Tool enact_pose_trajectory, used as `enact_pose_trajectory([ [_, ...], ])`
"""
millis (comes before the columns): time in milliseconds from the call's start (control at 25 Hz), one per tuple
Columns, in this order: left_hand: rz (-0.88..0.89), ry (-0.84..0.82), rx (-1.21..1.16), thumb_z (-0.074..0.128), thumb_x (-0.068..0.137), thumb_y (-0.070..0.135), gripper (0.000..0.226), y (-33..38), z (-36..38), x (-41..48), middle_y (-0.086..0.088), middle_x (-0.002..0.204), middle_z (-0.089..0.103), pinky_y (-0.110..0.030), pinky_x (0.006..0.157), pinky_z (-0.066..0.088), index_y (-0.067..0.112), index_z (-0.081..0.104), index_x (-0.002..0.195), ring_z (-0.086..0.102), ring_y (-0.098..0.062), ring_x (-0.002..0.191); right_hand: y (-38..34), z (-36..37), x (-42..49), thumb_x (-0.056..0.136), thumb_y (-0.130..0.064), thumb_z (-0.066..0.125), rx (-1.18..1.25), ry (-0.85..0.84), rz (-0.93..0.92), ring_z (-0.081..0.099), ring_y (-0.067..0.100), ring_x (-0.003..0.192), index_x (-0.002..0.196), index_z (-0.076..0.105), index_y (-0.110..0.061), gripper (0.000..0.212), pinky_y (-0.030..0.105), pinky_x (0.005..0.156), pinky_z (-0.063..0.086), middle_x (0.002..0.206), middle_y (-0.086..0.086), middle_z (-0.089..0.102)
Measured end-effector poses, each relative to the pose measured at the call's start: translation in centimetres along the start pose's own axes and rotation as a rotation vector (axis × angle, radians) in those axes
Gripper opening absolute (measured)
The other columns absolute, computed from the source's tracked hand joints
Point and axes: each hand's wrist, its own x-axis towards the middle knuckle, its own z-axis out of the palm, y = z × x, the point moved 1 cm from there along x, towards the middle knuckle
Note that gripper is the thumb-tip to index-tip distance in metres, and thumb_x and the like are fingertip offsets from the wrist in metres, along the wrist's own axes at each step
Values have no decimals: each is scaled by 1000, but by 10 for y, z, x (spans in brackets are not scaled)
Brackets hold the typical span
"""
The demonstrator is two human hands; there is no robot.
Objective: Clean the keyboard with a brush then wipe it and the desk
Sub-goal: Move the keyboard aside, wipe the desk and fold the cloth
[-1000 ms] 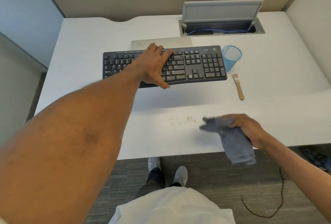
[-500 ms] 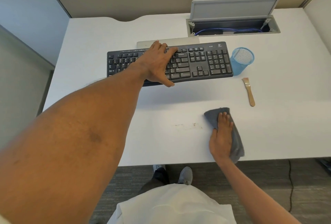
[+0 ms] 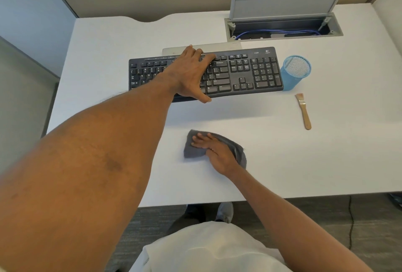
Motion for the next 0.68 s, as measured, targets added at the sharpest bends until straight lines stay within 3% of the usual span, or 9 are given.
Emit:
enact_pose_trajectory([
  [120,-5,7,-10,75,66,87,137,1,-1,-4,-24,158,37,-53,129,16,17,13,167,28,-43,148,1,-8,-16,99,9,37,54,-296,90,38,7,144,127,71,-16,51,28,127,15,148,6,57],
  [200,-9,14,-16,74,65,88,139,1,-1,-5,-24,158,38,-54,130,16,16,12,167,29,-43,148,1,-14,-37,97,7,38,136,-384,83,49,12,141,117,76,-8,46,37,127,20,138,8,66],
  [320,-2,35,-21,71,64,92,141,3,-2,-8,-24,157,38,-56,131,12,16,12,166,29,-44,149,8,-30,-80,96,4,42,198,-425,87,55,20,136,111,78,-4,39,41,126,23,129,10,71],
  [520,-4,54,-17,72,64,91,140,13,-5,-15,-24,155,40,-56,131,14,15,14,166,31,-44,146,24,-73,-156,90,7,47,336,-395,269,55,25,136,103,83,-27,51,47,122,30,126,5,73],
  [680,0,65,-16,72,63,91,140,21,-8,-22,-22,156,40,-57,130,16,16,14,166,31,-44,146,39,-108,-218,90,1,45,152,-429,455,60,13,127,103,83,-27,49,31,112,43,123,-7,74],
])
